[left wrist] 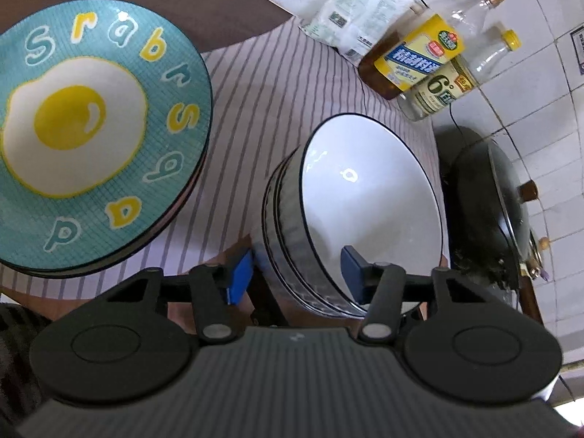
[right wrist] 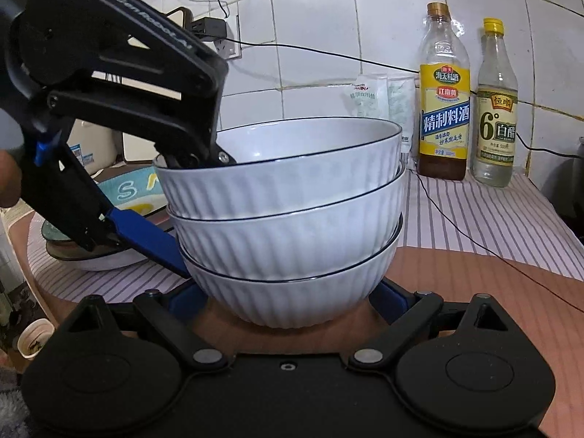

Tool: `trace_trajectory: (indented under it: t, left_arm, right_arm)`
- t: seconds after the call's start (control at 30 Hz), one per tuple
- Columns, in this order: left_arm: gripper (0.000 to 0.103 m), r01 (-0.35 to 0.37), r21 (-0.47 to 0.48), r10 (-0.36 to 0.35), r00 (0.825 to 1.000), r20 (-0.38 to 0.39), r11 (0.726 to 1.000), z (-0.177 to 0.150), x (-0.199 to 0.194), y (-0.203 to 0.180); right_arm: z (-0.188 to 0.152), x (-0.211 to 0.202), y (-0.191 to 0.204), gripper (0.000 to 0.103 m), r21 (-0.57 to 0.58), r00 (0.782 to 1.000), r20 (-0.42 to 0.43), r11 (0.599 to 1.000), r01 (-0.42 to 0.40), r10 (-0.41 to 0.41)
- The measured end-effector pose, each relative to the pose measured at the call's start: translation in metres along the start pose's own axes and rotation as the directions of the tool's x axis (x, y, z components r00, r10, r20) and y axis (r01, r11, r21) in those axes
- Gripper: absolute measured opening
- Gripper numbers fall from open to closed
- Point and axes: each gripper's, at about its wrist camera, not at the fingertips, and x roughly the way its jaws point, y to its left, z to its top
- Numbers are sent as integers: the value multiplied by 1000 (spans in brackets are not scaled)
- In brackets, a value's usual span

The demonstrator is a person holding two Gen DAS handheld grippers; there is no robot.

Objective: Organize plates and bowls
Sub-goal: 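Carry the bowl stack over the blue plate stack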

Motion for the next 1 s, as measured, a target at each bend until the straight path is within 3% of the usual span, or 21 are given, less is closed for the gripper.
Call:
trace_trajectory:
  t: [0.17,0.43,0.63,1.0]
  left_arm:
    - [45,-33,26,32,999,16,999,-1,4,-2]
    - [45,-7,7,7,1000,18,1000,1,8,3]
    - [46,0,26,0,1000,13,1000,3,9,3]
    - [47,-19,114,17,1000,15,993,3,13,-6]
  right_arm:
    - [-3,0,2,97,-13,1000,17,1000,5,-5]
    - [0,-12,0,95,-88,1000,-6,996,0,0]
    - [7,-11,-3,101,-132,999,-22,991,-30,27]
    - [3,1,-7,103,-86,999,23,995,-42,45]
